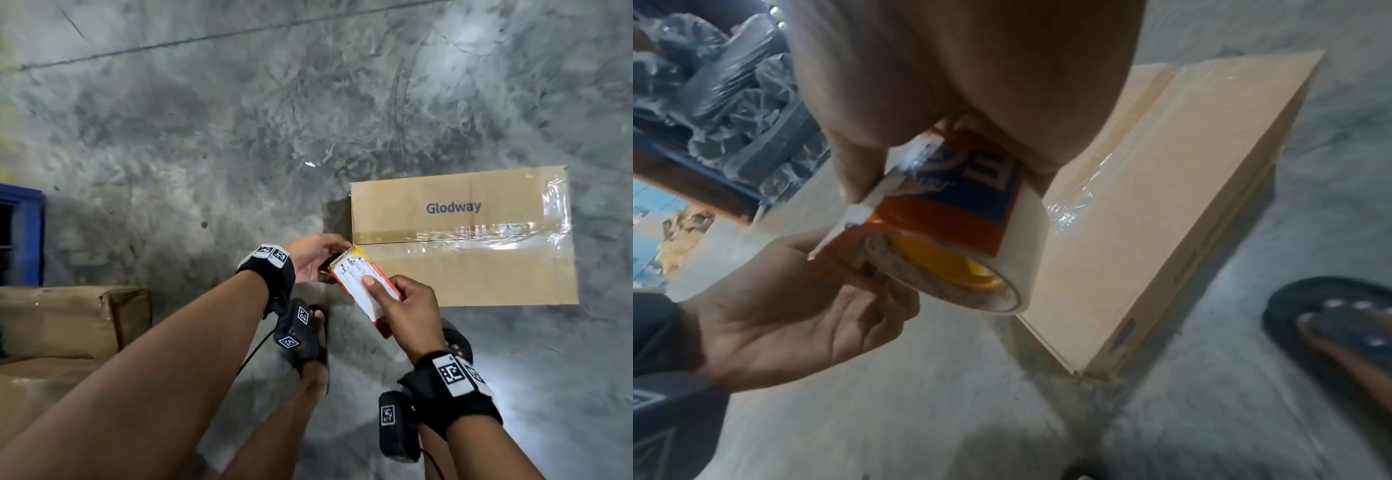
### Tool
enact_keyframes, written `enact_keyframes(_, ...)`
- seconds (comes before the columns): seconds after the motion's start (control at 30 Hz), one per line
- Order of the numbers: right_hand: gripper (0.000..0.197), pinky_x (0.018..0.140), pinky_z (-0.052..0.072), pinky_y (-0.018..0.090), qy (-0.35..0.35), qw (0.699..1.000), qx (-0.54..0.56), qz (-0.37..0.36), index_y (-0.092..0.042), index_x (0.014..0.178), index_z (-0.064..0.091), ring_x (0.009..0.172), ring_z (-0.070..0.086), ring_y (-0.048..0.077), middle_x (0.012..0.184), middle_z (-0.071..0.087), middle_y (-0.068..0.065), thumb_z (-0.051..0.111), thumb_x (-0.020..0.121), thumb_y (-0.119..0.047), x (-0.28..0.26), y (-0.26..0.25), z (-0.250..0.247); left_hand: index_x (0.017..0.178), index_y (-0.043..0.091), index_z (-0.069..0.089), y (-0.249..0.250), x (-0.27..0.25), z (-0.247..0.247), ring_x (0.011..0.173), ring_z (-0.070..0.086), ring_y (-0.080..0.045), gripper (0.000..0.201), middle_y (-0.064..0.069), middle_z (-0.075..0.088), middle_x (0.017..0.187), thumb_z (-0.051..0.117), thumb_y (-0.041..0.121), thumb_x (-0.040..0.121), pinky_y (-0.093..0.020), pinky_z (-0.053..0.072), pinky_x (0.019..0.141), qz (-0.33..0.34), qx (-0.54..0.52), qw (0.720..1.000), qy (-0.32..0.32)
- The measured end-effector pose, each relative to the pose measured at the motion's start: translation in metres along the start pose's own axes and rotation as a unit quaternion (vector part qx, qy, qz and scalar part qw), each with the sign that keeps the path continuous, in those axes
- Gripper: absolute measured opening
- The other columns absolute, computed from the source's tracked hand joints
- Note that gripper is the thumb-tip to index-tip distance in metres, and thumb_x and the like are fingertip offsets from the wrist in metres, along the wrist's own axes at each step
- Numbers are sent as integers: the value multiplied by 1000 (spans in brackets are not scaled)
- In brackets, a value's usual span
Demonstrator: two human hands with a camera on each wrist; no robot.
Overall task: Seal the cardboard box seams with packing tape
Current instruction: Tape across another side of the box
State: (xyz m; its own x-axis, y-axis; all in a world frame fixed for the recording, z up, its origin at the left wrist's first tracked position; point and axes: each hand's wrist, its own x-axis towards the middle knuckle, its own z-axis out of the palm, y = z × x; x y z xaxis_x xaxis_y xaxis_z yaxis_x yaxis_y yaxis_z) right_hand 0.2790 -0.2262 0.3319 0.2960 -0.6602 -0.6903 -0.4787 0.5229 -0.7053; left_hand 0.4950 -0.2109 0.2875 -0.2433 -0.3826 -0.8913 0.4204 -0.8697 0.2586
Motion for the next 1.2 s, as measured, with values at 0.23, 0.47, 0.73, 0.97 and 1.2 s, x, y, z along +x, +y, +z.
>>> enact_keyframes(0.23, 48, 47, 46, 39, 88, 995, 55, -9, -1, 74, 70, 51, 46, 16, 53, 55, 4, 79, 86, -46, 31, 9, 11, 93, 13, 79, 36, 41, -20, 95, 66, -20, 21, -5, 76, 95, 61, 7, 83, -39, 44, 104, 54, 165, 984, -45)
enact_keyframes(0.47, 60, 54, 56, 54, 173, 984, 27, -22, -5, 66, 65, 50, 52, 27, 51, 59, 2, 72, 79, -63, 88, 14, 17, 95, 10, 76, 69, 92, -20, 82, 68, -16, 19, -4, 77, 86, 59, 2, 93, -33, 54, 89, 106, 186, 977, 24)
enact_keyframes(0.73, 55, 61, 59, 48, 195, 980, 21, -32, -7, 68, 69, 60, 65, 32, 58, 68, 2, 69, 85, -59, 122, 17, 24, 86, 8, 78, 98, 121, -29, 58, 63, -7, 13, -4, 76, 76, 66, 2, 88, -18, 50, 56, 151, 238, 956, 80)
enact_keyframes(0.97, 66, 58, 58, 55, 212, 977, 37, -4, -5, 65, 62, 62, 65, 42, 57, 65, 10, 65, 82, -69, 132, 22, 47, 97, 2, 77, 126, 130, -45, 60, 59, -11, 19, -20, 74, 91, 75, 15, 84, -17, 47, 54, 157, 348, 923, 48)
enact_keyframes(1.2, 60, 59, 59, 51, 197, 979, 20, 45, -13, 68, 68, 56, 66, 27, 58, 68, -4, 64, 77, -72, 98, 43, 43, 87, 6, 75, 170, 137, -64, 59, 70, -7, 9, 0, 75, 68, 75, 15, 84, -14, 50, 54, 221, 355, 902, 112)
